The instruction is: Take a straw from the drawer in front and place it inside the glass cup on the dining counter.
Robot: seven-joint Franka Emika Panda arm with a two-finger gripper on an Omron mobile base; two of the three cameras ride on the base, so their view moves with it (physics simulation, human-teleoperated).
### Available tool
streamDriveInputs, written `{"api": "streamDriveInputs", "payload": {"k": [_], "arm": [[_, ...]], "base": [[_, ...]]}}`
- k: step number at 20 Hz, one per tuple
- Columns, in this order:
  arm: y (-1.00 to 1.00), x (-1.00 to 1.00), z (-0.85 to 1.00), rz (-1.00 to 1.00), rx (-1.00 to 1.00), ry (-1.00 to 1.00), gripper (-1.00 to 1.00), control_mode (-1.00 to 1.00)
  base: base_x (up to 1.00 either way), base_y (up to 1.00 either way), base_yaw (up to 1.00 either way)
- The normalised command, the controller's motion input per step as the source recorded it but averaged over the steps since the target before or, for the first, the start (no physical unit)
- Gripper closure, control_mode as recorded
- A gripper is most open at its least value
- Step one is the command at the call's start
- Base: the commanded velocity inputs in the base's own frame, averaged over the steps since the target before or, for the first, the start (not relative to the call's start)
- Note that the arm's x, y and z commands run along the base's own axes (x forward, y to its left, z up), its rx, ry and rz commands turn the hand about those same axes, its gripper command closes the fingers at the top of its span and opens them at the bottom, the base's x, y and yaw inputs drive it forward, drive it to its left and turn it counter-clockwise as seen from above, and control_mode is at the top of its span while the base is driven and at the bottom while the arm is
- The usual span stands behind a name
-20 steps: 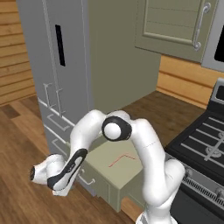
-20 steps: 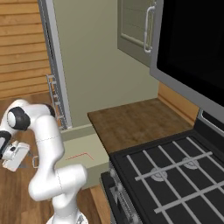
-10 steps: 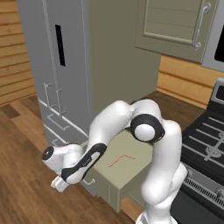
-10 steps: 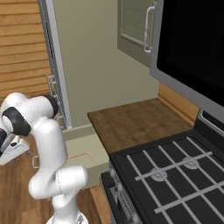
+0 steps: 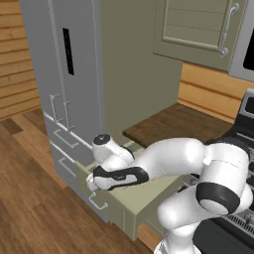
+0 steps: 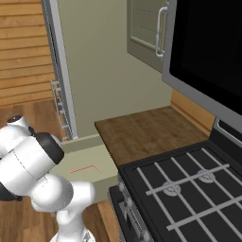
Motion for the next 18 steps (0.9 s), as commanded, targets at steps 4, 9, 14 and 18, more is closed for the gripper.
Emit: {"api": "streamDriveInputs", "payload": {"k": [4, 9, 14, 18], "arm": [[-0.74, 0.55, 0.02, 0.02, 0.09, 0.1, -1.0, -1.0], [-0.35, 0.47, -0.54, 0.09, 0.04, 0.05, -1.0, -1.0], [0.03, 0.2, -0.4, 0.08, 0.03, 0.05, -1.0, -1.0], [0.45, -0.1, -0.24, 0.08, 0.04, 0.01, -1.0, -1.0]], "base": [[0.0, 0.0, 0.0], [0.0, 0.0, 0.0], [0.0, 0.0, 0.0], [0.0, 0.0, 0.0]]}}
